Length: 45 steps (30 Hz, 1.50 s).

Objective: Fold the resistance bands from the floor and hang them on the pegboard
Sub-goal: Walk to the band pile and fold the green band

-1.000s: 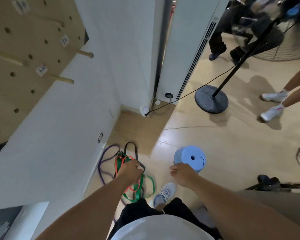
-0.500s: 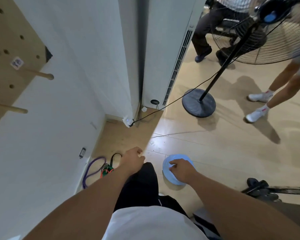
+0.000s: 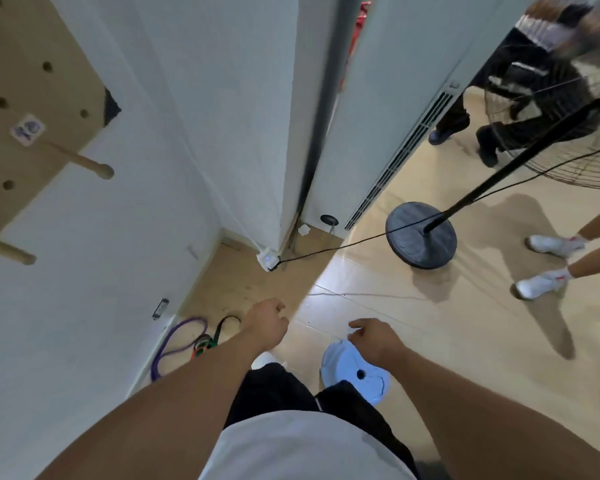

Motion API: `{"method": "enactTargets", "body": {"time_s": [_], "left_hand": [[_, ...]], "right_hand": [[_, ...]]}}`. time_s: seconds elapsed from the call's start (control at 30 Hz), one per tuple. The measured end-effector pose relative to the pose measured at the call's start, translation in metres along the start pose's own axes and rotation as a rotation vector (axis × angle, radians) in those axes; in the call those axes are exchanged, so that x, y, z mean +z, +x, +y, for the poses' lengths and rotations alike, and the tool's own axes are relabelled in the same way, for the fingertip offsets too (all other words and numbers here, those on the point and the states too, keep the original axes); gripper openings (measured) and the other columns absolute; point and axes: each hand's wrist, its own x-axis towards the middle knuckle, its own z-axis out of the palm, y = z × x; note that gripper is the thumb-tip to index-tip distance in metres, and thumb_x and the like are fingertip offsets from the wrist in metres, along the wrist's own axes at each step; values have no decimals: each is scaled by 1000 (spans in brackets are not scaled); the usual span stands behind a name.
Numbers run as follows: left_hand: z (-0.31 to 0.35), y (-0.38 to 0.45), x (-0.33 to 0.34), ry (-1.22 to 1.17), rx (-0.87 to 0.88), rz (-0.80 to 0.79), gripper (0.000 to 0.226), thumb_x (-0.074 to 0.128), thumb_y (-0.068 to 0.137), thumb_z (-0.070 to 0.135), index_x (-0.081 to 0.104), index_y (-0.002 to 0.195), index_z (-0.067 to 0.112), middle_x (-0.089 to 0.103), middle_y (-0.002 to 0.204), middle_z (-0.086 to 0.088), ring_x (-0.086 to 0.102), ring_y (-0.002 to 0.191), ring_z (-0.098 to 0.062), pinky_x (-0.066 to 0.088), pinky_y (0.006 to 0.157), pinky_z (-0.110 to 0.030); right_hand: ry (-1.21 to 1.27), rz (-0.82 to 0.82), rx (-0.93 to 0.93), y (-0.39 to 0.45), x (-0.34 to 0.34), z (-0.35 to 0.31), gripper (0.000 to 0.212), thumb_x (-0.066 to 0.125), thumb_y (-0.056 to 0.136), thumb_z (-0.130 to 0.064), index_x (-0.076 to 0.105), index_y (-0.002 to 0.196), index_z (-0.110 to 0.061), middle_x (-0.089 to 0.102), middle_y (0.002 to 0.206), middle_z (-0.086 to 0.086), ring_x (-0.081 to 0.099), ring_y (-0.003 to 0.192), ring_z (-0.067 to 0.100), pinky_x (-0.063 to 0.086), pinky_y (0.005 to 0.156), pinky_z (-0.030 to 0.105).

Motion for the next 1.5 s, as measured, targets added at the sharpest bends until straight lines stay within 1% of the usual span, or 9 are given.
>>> {"method": "enactTargets", "body": {"time_s": [0.37,0.47,0.6,0.7,0.8,1.0,1.13,1.3,1.5], "left_hand": [[-30,14,-21,-302,-232,182,37,60,94,17,61,131,9,61,135,-9,59,120,-28,47,100,-32],[-45,-4,-15,-406,-342,278,30,61,91,21,67,120,15,68,123,-6,63,111,-26,48,92,-28],[-64,-33,-1,-507,-536,398,31,61,89,26,71,119,24,70,123,-3,64,115,-27,48,93,-29],[-65,-51,16,-637,-692,480,23,56,88,19,75,101,20,73,110,-9,67,107,-33,52,84,-33],[-51,-68,42,-792,-827,602,16,54,85,17,70,82,19,73,97,-14,69,97,-36,53,75,-37],[-10,-100,112,-991,-1004,722,34,62,95,26,67,127,16,68,125,-4,62,120,-27,47,100,-33],[-1,-128,151,-1088,-1131,752,36,63,94,25,67,128,13,69,127,-8,63,118,-28,48,97,-33],[-4,-148,183,-1141,-1146,757,43,61,95,30,61,136,16,64,135,-3,60,122,-23,45,98,-31],[-31,-146,232,-1142,-1037,741,41,62,93,31,63,132,18,66,132,-1,62,119,-22,47,98,-31]], "right_hand": [[-310,-108,-248,42,-30,-118,40,57,103,-26,61,142,-20,66,135,1,61,126,20,45,105,27],[-485,-161,-343,56,-27,-143,18,55,101,-20,70,106,-28,69,110,2,64,105,22,48,93,28],[-722,-271,-521,72,-11,-177,40,52,98,-16,37,61,-25,39,68,-8,42,75,14,32,58,19],[-888,-357,-639,80,3,-195,26,51,93,-19,48,68,-11,44,66,-3,41,63,15,31,55,28],[-982,-478,-736,91,18,-202,26,53,95,-26,72,99,-8,75,91,7,70,86,28,54,75,35],[-1185,-561,-877,100,39,-198,32,56,98,-29,73,113,-6,75,112,14,69,108,33,55,84,38],[-1248,-617,-926,87,59,-175,25,57,96,-25,72,90,-6,72,91,15,68,95,36,45,69,34],[-1253,-673,-921,70,82,-142,40,59,96,-30,71,132,-20,73,117,3,66,106,22,52,94,32],[-1177,-632,-856,60,128,-87,45,58,97,-28,63,141,-20,68,138,3,63,125,24,50,102,31]]}}
